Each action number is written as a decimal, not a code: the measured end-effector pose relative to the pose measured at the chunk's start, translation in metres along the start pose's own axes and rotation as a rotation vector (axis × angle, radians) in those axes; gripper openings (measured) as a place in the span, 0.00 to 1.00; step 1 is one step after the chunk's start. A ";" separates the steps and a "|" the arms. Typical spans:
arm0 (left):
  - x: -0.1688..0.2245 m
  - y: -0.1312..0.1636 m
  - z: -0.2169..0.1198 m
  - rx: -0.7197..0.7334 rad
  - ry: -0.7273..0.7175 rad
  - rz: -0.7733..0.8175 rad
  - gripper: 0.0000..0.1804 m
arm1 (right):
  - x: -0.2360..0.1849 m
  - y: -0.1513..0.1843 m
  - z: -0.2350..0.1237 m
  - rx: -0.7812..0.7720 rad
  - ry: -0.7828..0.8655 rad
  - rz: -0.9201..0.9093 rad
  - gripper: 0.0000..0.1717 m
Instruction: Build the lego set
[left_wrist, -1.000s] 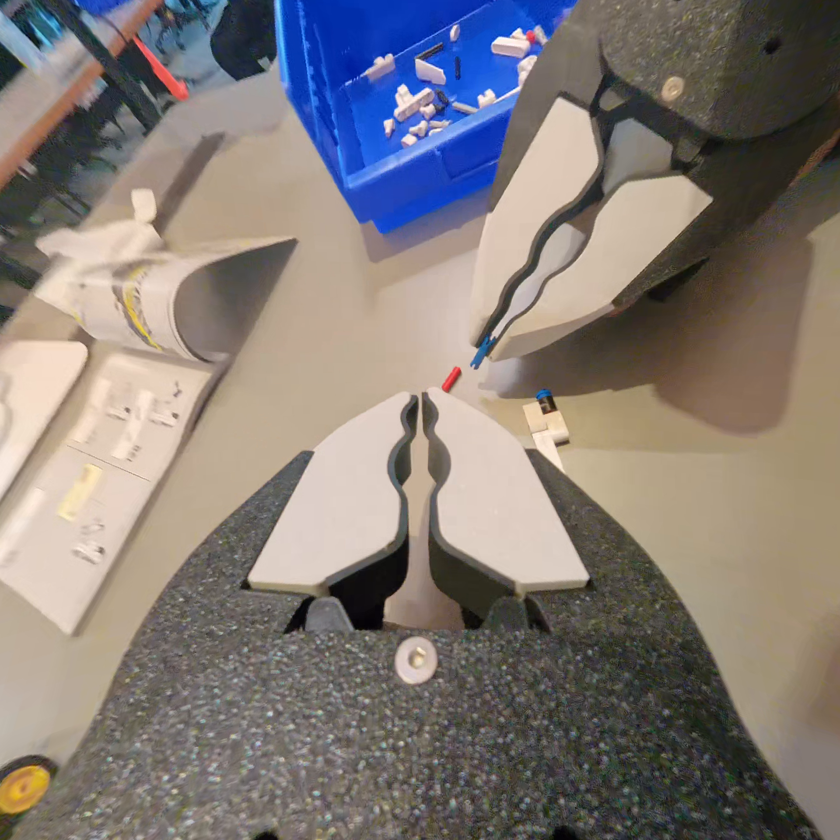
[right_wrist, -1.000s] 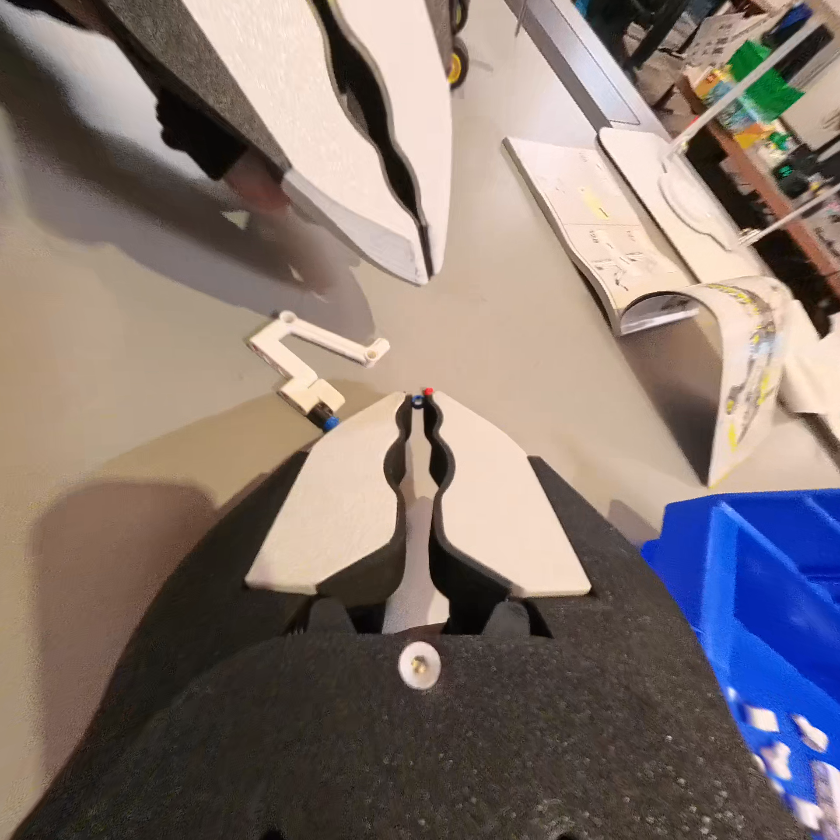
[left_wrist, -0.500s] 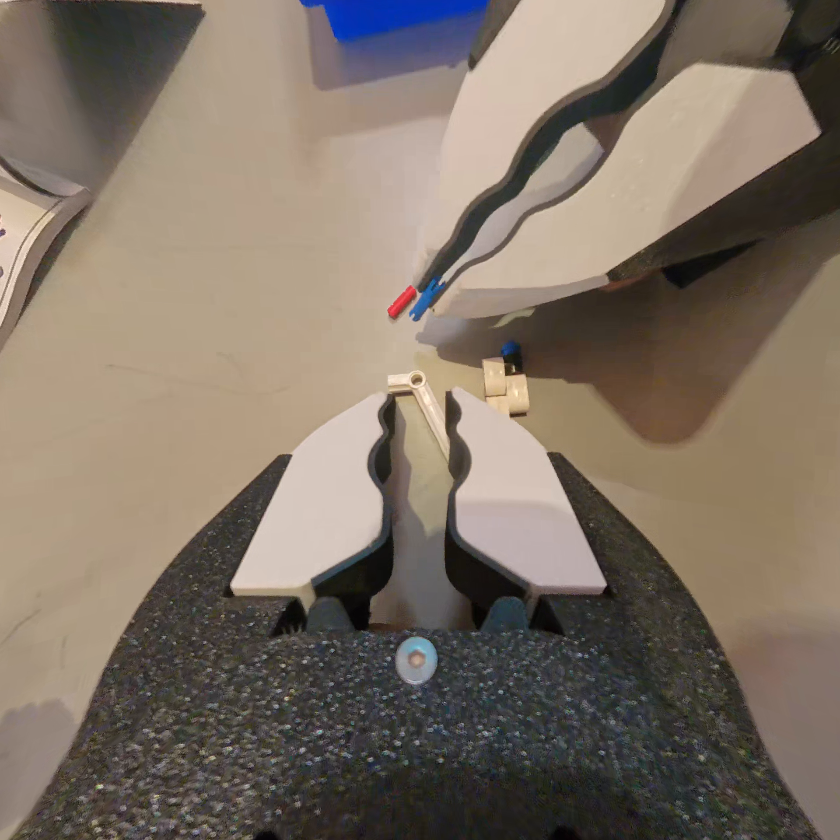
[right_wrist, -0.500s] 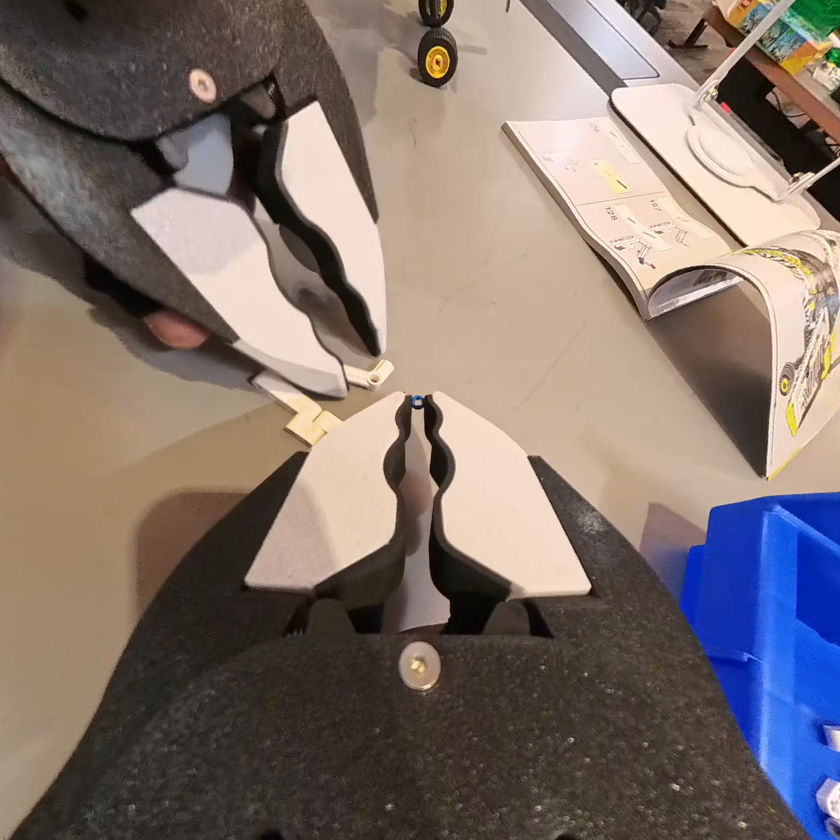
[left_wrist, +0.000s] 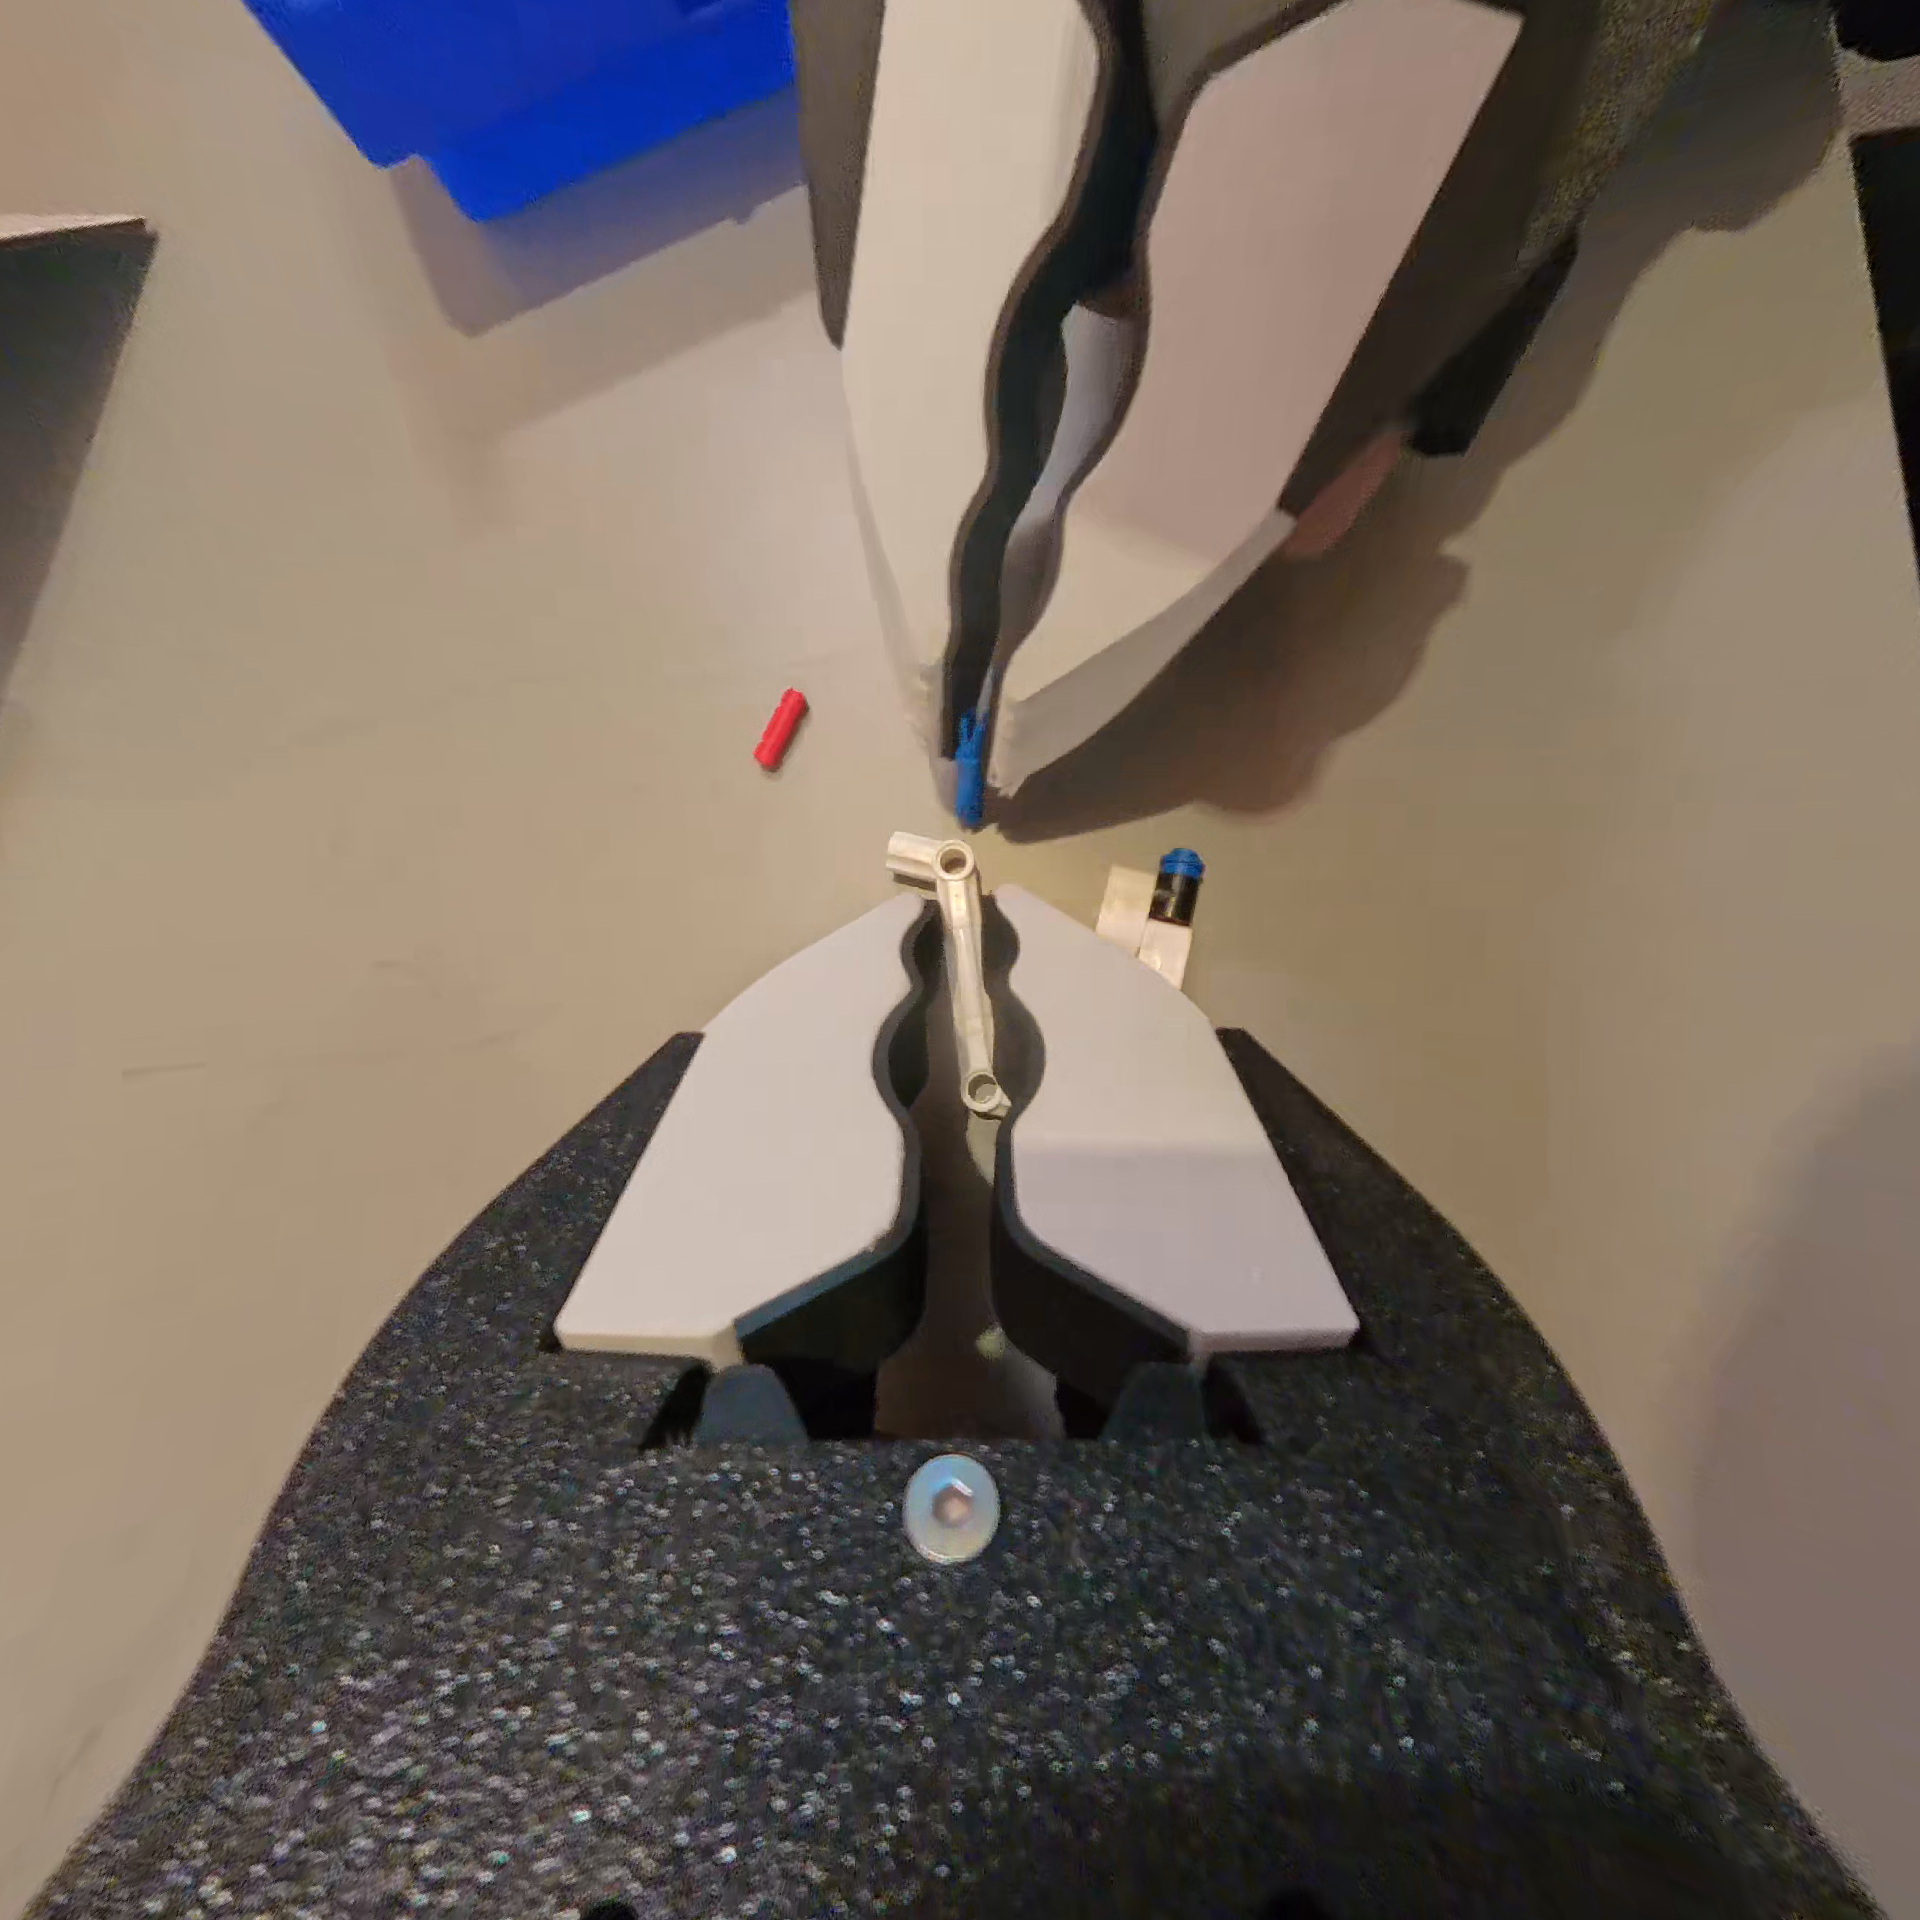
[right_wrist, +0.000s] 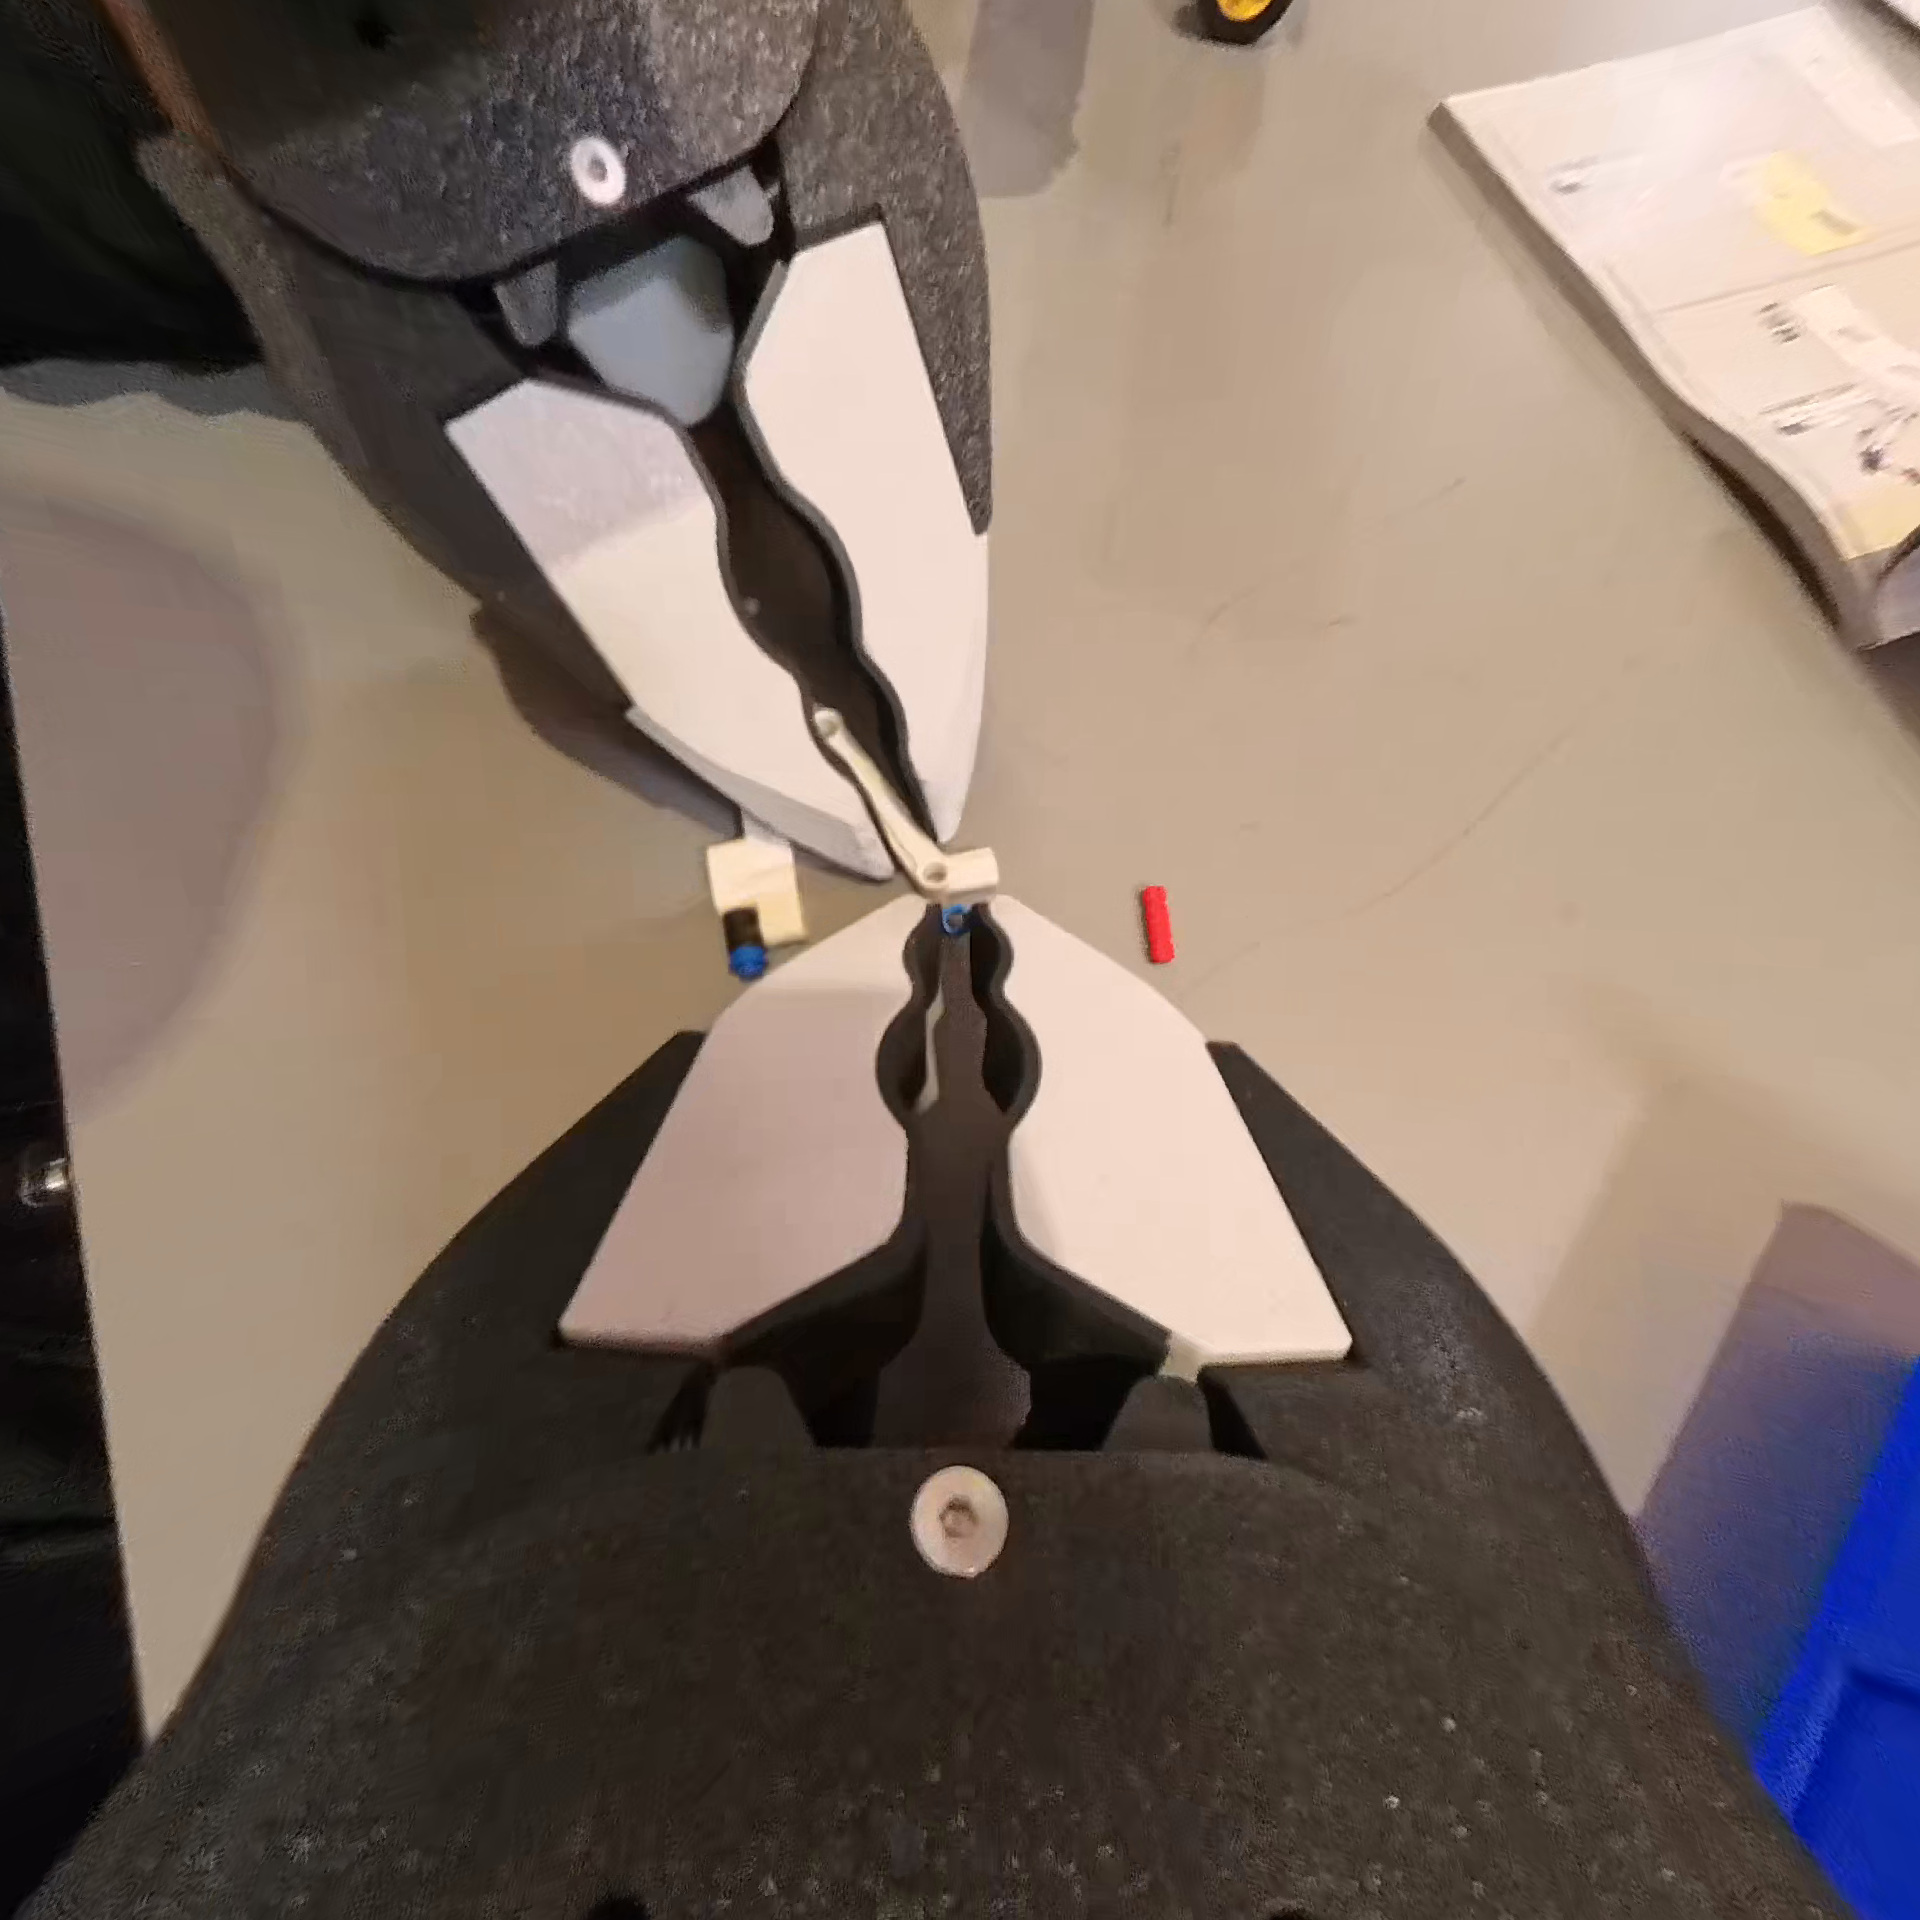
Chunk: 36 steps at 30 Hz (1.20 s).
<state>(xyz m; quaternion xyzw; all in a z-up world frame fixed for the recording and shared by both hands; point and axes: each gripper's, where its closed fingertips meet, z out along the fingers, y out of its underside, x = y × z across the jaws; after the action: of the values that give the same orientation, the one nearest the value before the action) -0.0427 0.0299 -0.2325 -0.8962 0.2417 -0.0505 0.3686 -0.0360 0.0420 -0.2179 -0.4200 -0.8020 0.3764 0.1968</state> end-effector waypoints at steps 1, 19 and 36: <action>-0.002 0.001 -0.001 0.003 0.005 0.005 0.04 | 0.000 0.001 0.000 -0.007 -0.010 0.008 0.03; 0.001 0.005 -0.012 0.079 0.080 0.125 0.04 | -0.006 0.002 0.005 -0.037 -0.041 -0.134 0.10; 0.023 0.007 -0.036 0.021 0.315 0.576 0.04 | -0.038 -0.018 0.011 0.034 -0.161 -0.645 0.10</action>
<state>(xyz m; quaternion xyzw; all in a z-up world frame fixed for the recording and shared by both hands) -0.0349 -0.0082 -0.2136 -0.7682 0.5389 -0.0848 0.3351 -0.0308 -0.0012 -0.2107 -0.1099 -0.9002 0.3399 0.2490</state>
